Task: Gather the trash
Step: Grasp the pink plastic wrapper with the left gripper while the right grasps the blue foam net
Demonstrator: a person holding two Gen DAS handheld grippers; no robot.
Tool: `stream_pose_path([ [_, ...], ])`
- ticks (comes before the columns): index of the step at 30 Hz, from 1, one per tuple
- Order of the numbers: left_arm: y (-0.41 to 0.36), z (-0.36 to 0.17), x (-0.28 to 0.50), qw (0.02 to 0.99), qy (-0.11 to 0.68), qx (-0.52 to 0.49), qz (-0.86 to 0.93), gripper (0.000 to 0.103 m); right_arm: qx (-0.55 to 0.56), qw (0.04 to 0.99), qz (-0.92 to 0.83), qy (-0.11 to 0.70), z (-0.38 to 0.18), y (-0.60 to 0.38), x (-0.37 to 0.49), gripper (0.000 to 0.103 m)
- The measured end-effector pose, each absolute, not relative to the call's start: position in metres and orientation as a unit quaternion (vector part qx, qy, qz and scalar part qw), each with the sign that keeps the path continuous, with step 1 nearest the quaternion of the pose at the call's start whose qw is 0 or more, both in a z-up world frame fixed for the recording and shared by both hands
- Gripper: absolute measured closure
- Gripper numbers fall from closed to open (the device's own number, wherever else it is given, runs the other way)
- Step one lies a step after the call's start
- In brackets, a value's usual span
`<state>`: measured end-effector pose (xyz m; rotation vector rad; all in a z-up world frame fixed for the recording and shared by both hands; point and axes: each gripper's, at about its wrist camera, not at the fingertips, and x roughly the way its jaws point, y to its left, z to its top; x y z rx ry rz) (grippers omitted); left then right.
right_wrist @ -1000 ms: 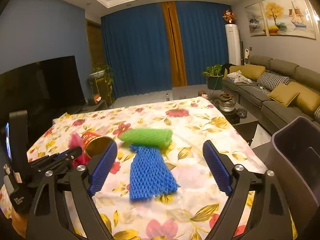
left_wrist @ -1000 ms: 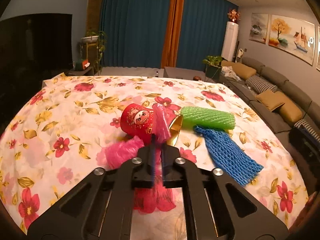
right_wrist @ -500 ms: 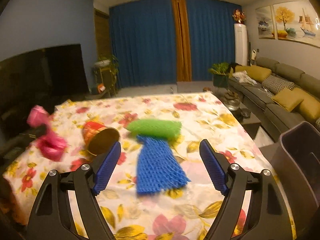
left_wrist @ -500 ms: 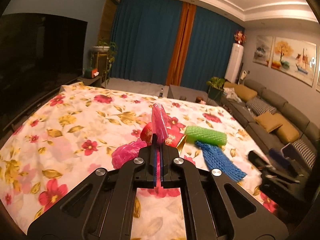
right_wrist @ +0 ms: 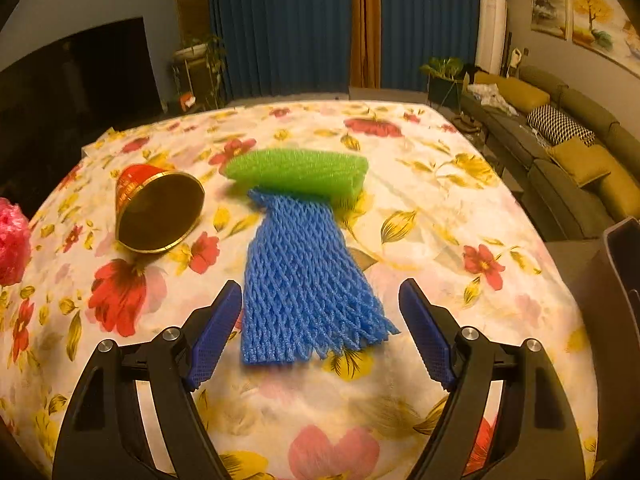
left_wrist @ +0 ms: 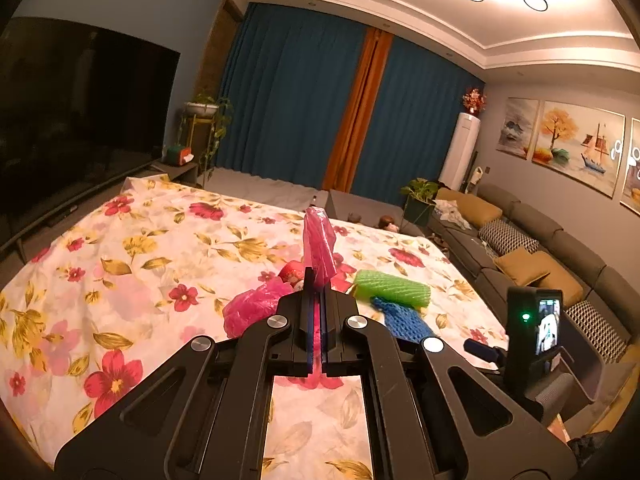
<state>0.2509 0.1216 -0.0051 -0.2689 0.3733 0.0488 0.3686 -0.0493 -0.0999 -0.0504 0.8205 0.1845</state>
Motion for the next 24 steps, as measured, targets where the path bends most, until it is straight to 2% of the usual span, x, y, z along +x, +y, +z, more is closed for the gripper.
stream_pose_path([
  [3, 0.122, -0.006, 0.251, 0.973, 0.185, -0.134, 0.024, 0.102, -0.029, 0.904, 0.084, 0.419, -0.106, -0.047, 0.375, 0.024],
  [5, 0.122, -0.006, 0.250, 0.973, 0.185, -0.133, 0.024, 0.102, -0.032, 0.898, 0.086, 0.429, -0.109, -0.046, 0.377, 0.029],
  [9, 0.122, -0.006, 0.250, 0.973, 0.184, -0.134, 0.024, 0.102, -0.037, 0.894, 0.087, 0.438, -0.112, -0.046, 0.378, 0.031],
  [13, 0.121, -0.006, 0.250, 0.973, 0.185, -0.133, 0.023, 0.102, -0.046, 0.893, 0.100, 0.435, -0.112, -0.042, 0.376, 0.045],
  [15, 0.121, -0.006, 0.250, 0.973, 0.185, -0.134, 0.022, 0.102, -0.050, 0.894, 0.107, 0.433, -0.111, -0.039, 0.375, 0.055],
  [17, 0.120, -0.006, 0.250, 0.973, 0.185, -0.133, 0.021, 0.102, -0.053, 0.894, 0.112, 0.431, -0.110, -0.038, 0.374, 0.070],
  [20, 0.120, -0.006, 0.250, 0.974, 0.185, -0.133, 0.021, 0.102, -0.048, 0.893, 0.123, 0.429, -0.109, -0.037, 0.373, 0.083],
  [24, 0.120, -0.007, 0.250, 0.973, 0.185, -0.133, 0.020, 0.102, -0.030, 0.894, 0.140, 0.424, -0.107, -0.041, 0.369, 0.090],
])
